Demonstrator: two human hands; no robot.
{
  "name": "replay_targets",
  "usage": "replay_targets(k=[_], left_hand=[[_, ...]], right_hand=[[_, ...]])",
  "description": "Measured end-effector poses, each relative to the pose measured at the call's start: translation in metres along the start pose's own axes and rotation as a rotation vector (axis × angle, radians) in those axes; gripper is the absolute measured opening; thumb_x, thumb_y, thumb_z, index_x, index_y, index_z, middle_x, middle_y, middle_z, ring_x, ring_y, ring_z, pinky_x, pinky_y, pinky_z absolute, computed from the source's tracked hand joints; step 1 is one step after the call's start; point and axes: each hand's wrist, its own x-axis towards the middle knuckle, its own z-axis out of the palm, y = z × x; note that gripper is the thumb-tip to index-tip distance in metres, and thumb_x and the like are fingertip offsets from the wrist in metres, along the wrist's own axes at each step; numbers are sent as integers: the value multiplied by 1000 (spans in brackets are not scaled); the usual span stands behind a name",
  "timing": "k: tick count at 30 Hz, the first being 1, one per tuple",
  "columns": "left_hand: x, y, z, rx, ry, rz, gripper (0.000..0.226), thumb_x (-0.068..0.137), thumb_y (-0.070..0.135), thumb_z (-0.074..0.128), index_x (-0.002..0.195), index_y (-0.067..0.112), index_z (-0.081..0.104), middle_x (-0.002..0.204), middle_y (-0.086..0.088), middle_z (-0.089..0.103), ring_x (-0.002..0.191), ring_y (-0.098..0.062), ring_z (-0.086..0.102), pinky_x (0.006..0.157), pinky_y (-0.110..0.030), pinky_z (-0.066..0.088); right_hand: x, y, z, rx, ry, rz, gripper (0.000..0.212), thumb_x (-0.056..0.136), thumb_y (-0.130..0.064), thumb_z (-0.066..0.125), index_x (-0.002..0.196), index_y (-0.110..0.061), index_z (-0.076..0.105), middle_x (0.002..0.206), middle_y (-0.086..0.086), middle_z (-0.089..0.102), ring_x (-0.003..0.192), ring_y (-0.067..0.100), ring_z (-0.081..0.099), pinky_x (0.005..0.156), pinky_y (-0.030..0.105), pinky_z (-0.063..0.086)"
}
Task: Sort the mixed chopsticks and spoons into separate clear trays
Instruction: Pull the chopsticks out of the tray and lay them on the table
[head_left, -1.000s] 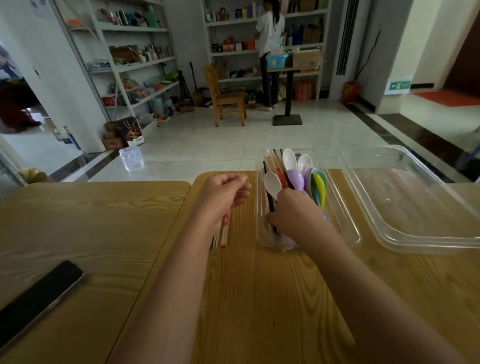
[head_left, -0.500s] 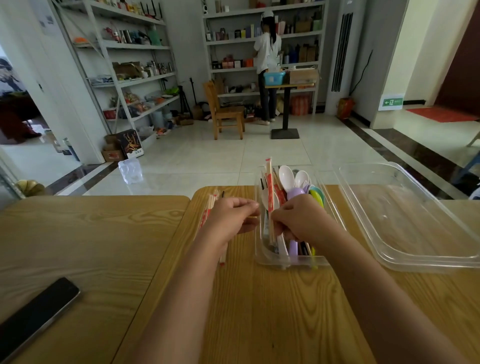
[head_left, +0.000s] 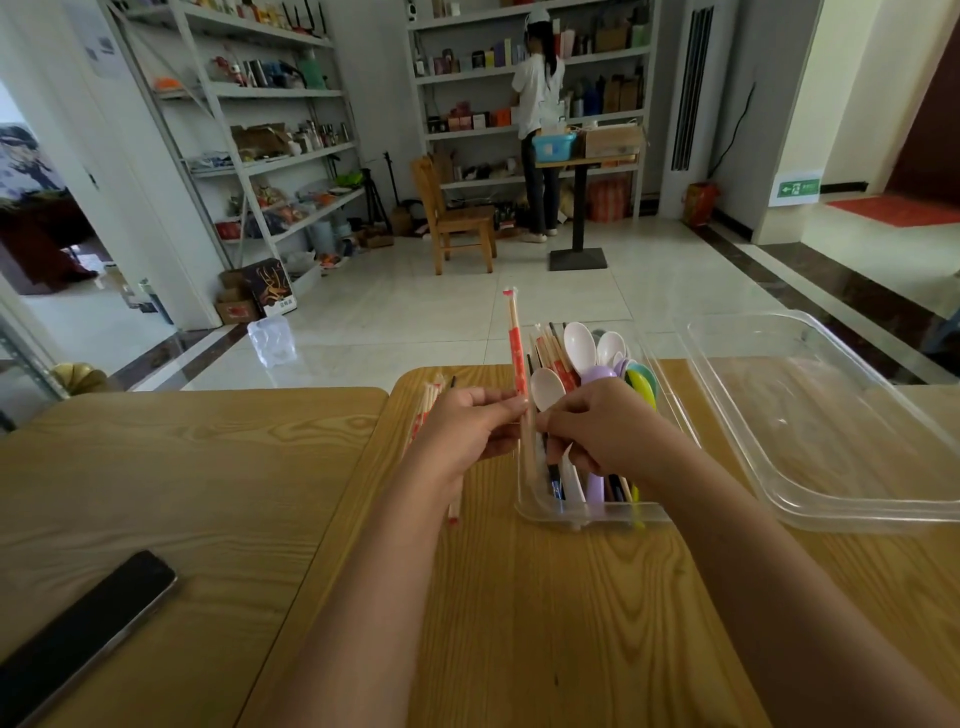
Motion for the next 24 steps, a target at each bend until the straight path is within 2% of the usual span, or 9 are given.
replay_targets(k=[3,7,9,12,15,17,19,22,24], left_hand=[[1,0,-15,79,90,14,10,90,14,68,98,8,71,87,-5,75,74,-14,71,67,-25,57],[5,-6,-43,293,234,-8,6,90,16,69,90,10,70,90,-8,74,81,-22,72,78,-36,61],[6,-10,-53,370,254,-18,7,90,15,69,87,9,70,87,-10,73,78,-23,71,75,-38,60],[6,-12,-60,395,256,-27,7,90,15,69,87,8,69,84,-8,70,70,-17,66,66,-31,56],[8,-17,-59,452,264,-23,10,90,16,68,80,14,66,82,-7,69,71,-18,66,77,-37,60],[9,-20,-56,515,278,-22,14,90,17,68,76,18,65,89,-8,71,78,-19,67,83,-42,59],[9,-22,-53,564,289,-13,15,90,18,68,76,22,65,92,-1,70,80,-16,67,84,-42,59],[11,-19,-52,522,306,19,6,89,20,69,85,23,67,93,2,69,82,-16,68,82,-39,59],[10,-13,-49,417,294,34,4,89,19,70,92,21,68,95,0,71,79,-14,67,75,-32,59]], right_hand=[[-2,5,-6,67,40,-31,14,95,-14,62,85,-6,69,59,3,69,38,6,46,39,15,39],[-2,8,-10,92,75,-23,11,93,-14,64,89,-6,70,61,5,70,41,9,49,42,19,43],[-1,8,-9,73,79,-19,11,93,-14,65,90,-5,69,62,7,71,42,9,50,43,20,45],[2,8,-8,30,77,-14,10,92,-14,66,94,-4,67,62,7,70,42,10,52,44,21,46],[7,12,-8,-15,79,7,13,92,-12,66,100,-2,65,68,11,71,38,7,53,40,19,45],[9,13,-8,-25,93,23,14,92,-11,65,102,-1,64,71,13,71,37,6,54,39,17,44],[8,12,-9,-21,104,39,14,94,-11,63,103,0,62,70,12,70,35,4,52,38,16,42],[7,11,-11,-37,157,64,13,97,-11,58,102,1,62,70,12,67,40,7,51,40,18,41],[13,12,-14,-30,225,102,17,99,-14,54,105,1,62,69,8,64,47,9,51,43,20,40]])
